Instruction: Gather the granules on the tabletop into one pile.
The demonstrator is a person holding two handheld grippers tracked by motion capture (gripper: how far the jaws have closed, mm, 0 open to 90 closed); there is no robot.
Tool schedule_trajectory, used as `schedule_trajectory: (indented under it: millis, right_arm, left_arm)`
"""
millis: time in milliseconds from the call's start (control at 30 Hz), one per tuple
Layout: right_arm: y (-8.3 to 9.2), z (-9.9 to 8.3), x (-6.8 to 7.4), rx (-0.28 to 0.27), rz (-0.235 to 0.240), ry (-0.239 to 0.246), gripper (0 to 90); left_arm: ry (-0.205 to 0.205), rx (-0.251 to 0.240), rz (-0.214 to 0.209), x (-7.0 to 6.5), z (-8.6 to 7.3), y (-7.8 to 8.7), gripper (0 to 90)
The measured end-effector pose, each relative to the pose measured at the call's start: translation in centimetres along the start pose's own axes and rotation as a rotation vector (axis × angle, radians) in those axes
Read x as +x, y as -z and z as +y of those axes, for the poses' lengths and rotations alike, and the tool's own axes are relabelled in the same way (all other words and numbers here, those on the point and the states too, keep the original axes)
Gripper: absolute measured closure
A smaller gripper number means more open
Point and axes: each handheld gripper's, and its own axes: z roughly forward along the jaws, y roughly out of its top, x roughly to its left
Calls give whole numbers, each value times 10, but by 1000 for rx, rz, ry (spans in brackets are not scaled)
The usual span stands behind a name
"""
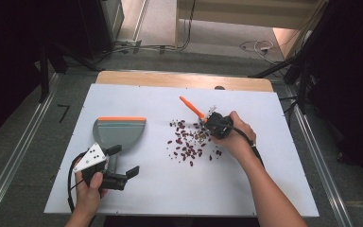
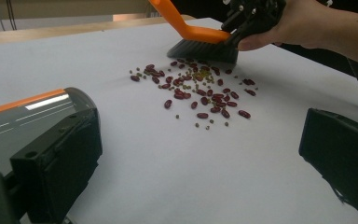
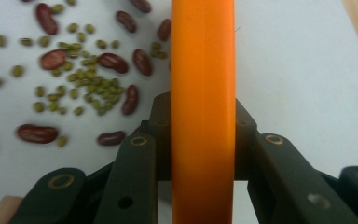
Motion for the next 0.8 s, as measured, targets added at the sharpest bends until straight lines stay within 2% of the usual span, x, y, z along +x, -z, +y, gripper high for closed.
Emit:
schedule_trajectory:
  millis: [133,333,400,467,533,600,700,800]
  right_arm:
    - [6,-4,7,-13,42,23,688]
    - [15,-8,18,-17,68,82,688]
    - [19,-8,16,-21,84,93,688]
    - [24,-6,11,-38,115,72,688]
    - [29,0,7,-72,62,87,688]
    - [32,10,2,-103,34,100,688]
    - [28,29,-2,-148,33,145,688]
    - [16,49,-2,-152,40,182,688]
  left_arm:
    - [2,-3,0,0,1,0,3]
    - [3,1,-3,-1,1,0,4]
    - [9,-6,-12,0,2,1,4]
    - [12,-14,-13,0,3,2,4]
    - [14,-20,-14,0,3,4,7]
    - [16,-27,-17,1,3,5,7]
    - [17,-29,-17,1,4,5,7]
    - [16,-27,-15,2,3,6,7]
